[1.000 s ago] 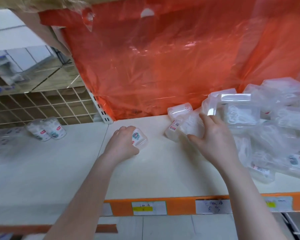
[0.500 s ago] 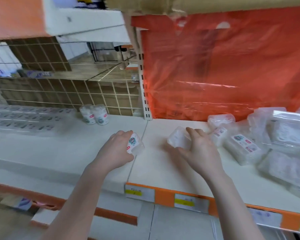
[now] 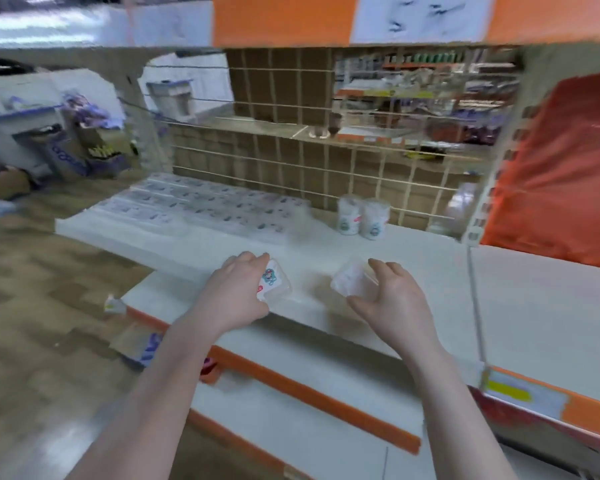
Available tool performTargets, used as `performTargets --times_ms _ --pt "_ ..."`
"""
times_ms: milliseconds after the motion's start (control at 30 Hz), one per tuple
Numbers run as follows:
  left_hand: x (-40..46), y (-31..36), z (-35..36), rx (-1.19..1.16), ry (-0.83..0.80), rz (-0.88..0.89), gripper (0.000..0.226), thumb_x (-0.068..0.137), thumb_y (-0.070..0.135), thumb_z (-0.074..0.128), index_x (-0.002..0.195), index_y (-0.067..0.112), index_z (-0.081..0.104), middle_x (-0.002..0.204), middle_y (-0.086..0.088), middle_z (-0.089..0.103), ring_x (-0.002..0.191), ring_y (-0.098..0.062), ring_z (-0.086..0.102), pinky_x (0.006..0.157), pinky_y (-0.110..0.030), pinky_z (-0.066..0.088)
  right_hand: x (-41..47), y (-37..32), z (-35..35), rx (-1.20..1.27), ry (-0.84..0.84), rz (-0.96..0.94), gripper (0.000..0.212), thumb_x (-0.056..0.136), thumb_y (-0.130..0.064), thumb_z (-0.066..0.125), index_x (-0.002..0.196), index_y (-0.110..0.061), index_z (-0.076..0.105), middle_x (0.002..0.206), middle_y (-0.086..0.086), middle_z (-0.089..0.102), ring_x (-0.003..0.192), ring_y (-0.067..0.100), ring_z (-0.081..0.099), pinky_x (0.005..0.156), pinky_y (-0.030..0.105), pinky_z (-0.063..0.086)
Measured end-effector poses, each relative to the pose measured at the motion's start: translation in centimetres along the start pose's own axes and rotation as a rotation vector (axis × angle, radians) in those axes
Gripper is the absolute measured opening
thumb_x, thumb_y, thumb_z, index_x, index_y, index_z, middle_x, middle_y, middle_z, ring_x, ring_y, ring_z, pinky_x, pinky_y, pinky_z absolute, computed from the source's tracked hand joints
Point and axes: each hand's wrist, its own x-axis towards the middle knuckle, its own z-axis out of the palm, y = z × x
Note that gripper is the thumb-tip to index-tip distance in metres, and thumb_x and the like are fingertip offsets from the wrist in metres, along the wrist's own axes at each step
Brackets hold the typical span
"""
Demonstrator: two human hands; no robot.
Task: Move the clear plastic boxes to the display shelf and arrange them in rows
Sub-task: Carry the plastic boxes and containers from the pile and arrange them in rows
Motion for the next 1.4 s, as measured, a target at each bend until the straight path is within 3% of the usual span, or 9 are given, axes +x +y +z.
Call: performTargets --times_ms 400,867,967,1067,1233,1400 --pt "-0.1 -15.4 -1.8 -0.038 0.025 -0.170 0.081 0.081 0.023 0.065 0.149 0.015 0.020 0.137 -0.003 0.040 0.122 -0.019 0.038 0.092 -0.029 0.041 6.7 -12.5 9.0 0.028 -0.071 -0.113 0.064 0.079 -0.030 0.066 0.138 -0.017 0.042 0.131 0.004 0.050 0.118 0.023 0.046 0.091 0.028 0.036" --pt "9.6 -31.2 -4.9 -0.027 0.005 -0.236 0.079 0.081 0.017 0.064 0.148 0.014 0.022 0.141 -0.004 0.038 0.128 -0.022 0.034 0.097 -0.033 0.040 17.7 -23.7 20.5 0.025 -0.220 -0.107 0.058 0.082 -0.029 0.063 0.135 -0.015 0.044 0.138 0.004 0.046 0.127 0.021 0.040 0.099 0.026 0.031" --pt "11.9 -33.2 -4.9 -0.041 -0.010 -0.217 0.078 0.080 0.016 0.064 0.147 0.015 0.024 0.143 -0.004 0.036 0.130 -0.022 0.033 0.097 -0.032 0.038 18.4 -24.5 21.6 -0.022 -0.226 -0.104 0.052 0.082 -0.026 0.062 0.131 -0.014 0.048 0.134 0.005 0.049 0.126 0.021 0.041 0.096 0.022 0.026" --pt "14.3 -34.6 -4.8 -0.046 -0.016 -0.126 0.073 0.078 0.017 0.065 0.142 0.013 0.032 0.139 -0.006 0.040 0.126 -0.023 0.037 0.094 -0.032 0.039 18.7 -24.9 22.4 -0.060 -0.233 -0.024 0.048 0.080 -0.027 0.063 0.126 -0.016 0.051 0.127 0.005 0.053 0.119 0.023 0.046 0.091 0.025 0.033" --pt "17.0 -37.0 -4.0 -0.059 -0.060 0.038 0.069 0.077 0.019 0.063 0.140 0.012 0.035 0.139 -0.009 0.040 0.129 -0.029 0.037 0.104 -0.036 0.032 18.3 -25.9 23.4 -0.134 -0.252 0.143 0.050 0.081 -0.031 0.063 0.127 -0.015 0.049 0.126 0.006 0.052 0.118 0.024 0.047 0.093 0.028 0.036" --pt "18.2 -39.5 -4.0 -0.147 -0.116 0.119 0.078 0.080 0.018 0.061 0.148 0.019 0.024 0.145 -0.003 0.033 0.133 -0.024 0.031 0.104 -0.033 0.033 18.1 -27.5 24.2 -0.176 -0.231 0.274 0.053 0.080 -0.030 0.063 0.127 -0.012 0.047 0.126 0.007 0.051 0.118 0.025 0.048 0.094 0.029 0.034"
